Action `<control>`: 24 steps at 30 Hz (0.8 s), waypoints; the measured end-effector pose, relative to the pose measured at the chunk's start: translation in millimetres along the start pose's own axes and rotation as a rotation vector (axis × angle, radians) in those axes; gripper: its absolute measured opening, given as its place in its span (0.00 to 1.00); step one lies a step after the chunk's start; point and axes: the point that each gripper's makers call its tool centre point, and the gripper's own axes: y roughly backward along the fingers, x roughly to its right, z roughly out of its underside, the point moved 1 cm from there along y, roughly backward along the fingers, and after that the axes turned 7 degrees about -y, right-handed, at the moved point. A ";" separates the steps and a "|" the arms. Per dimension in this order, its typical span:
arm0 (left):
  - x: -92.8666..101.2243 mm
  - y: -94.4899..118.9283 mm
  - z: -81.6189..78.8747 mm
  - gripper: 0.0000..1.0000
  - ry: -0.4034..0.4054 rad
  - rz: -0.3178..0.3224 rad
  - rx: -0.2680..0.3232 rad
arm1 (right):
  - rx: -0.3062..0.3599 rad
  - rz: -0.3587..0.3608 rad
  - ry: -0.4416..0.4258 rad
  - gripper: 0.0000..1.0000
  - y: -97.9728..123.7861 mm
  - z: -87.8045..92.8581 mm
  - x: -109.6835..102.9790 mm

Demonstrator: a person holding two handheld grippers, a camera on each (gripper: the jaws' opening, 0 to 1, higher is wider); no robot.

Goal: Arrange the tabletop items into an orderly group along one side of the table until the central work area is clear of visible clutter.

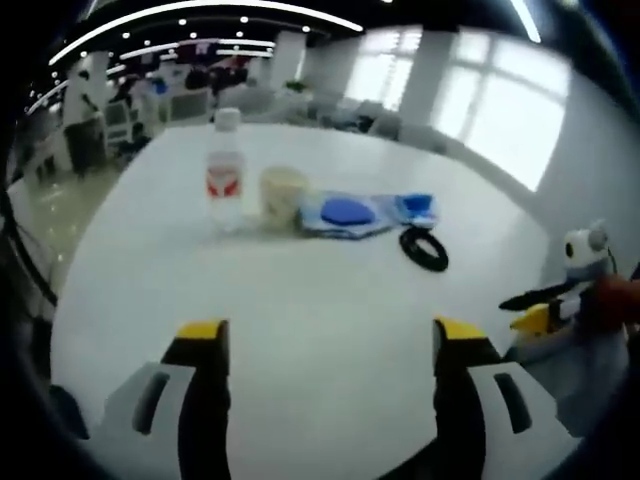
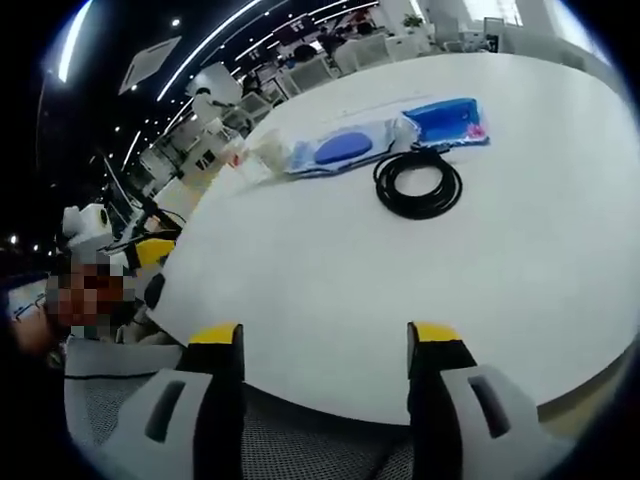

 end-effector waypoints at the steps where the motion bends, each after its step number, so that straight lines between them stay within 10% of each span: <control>1: 3.1 3.6 2.2 0.81 -0.011 0.001 -0.001 | 0.002 0.000 0.001 0.66 0.2 -0.5 -0.1; 24: 37.7 18.4 -14.3 0.84 -0.060 0.061 0.079 | -0.036 -0.035 0.197 0.74 10.0 4.4 -25.1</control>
